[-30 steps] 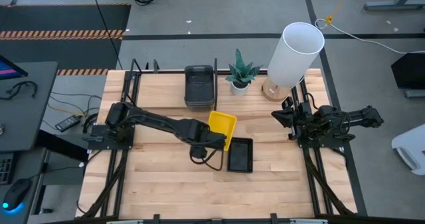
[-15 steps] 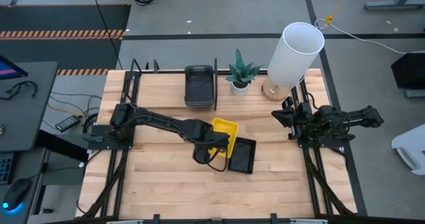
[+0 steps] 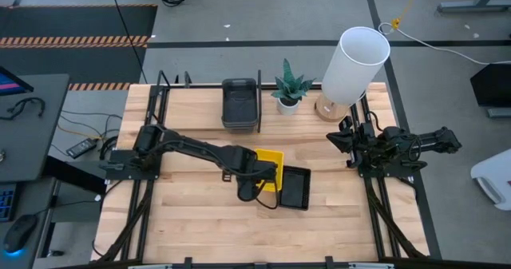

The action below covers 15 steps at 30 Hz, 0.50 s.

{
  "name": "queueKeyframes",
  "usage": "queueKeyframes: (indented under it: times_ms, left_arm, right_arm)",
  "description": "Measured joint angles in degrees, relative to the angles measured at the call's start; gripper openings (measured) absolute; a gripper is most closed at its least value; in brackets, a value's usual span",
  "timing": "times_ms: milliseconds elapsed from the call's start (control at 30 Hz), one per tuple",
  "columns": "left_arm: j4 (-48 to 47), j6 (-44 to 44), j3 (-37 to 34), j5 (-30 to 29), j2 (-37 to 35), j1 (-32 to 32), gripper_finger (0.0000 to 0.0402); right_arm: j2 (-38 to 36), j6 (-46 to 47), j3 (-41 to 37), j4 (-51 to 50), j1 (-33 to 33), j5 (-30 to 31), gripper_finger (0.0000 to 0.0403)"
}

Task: Stack baskets on shelf by color
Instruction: Stack the yellow bin on the stacked yellow bins, then put the stacked yellow bins on the shelf

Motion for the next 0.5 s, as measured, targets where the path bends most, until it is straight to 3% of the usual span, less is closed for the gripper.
queueKeyframes:
  times_ms: [267, 400, 500]
  left_arm:
    - [-0.54, -17.48, -0.04, 1.73, -0.03, -0.38, 0.0201]
    - [-0.35, -31.29, 0.81, 5.06, -1.08, -0.22, 0.0224]
    - [0.8, -47.71, 2.04, 6.52, -1.06, -0.46, 0.0222]
  right_arm:
    - [0.0, 0.0, 0.01, 0.0, 0.0, 0.0, 0.0027]
    - [0.02, 0.0, 0.0, 0.0, 0.0, 0.01, 0.0027]
    - [0.04, 0.0, 0.0, 0.0, 0.0, 0.0, 0.0027]
